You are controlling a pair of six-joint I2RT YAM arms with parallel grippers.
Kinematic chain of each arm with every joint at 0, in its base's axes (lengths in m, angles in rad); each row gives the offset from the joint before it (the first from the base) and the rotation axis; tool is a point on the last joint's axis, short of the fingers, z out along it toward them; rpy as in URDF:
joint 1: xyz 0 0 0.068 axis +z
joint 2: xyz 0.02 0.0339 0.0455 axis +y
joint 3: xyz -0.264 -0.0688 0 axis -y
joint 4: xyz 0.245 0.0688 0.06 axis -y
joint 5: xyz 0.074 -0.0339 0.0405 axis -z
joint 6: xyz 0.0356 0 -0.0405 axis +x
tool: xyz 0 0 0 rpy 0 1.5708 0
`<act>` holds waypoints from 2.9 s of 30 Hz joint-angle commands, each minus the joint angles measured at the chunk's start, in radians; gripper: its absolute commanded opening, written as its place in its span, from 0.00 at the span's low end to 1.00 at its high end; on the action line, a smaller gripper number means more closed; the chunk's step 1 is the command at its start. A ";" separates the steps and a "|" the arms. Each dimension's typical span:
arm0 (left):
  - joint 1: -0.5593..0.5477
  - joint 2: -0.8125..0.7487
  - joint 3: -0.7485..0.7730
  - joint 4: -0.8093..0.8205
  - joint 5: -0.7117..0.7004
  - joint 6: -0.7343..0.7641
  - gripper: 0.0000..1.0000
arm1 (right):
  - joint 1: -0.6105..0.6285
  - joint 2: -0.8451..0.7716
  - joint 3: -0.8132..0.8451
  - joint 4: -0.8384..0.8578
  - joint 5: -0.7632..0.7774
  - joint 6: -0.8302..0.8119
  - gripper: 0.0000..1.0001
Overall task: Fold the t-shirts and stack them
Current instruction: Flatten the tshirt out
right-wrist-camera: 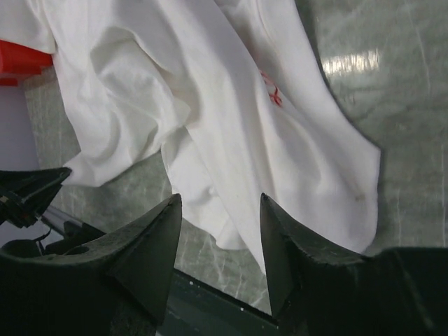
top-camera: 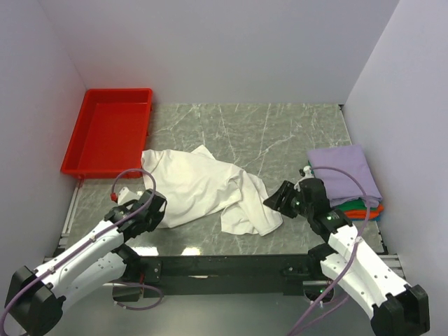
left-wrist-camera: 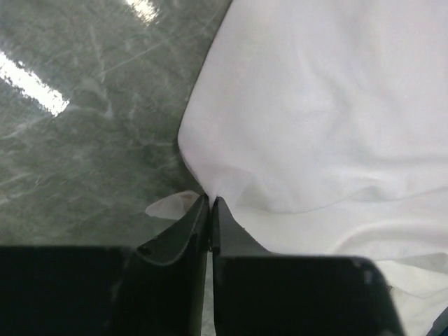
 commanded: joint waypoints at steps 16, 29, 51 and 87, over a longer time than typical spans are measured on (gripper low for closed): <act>0.009 -0.083 0.109 0.061 -0.094 0.120 0.01 | 0.008 -0.350 -0.237 -0.298 -0.179 0.269 0.58; 0.017 -0.073 0.136 0.062 -0.086 0.154 0.00 | 0.014 -0.292 -0.334 0.003 -0.187 0.382 0.44; 0.115 -0.034 0.834 -0.131 -0.220 0.497 0.00 | -0.200 -0.045 0.588 -0.367 0.059 -0.002 0.00; 0.768 1.016 1.862 0.643 0.714 0.508 0.00 | -0.522 1.055 1.959 0.196 -0.331 0.308 0.00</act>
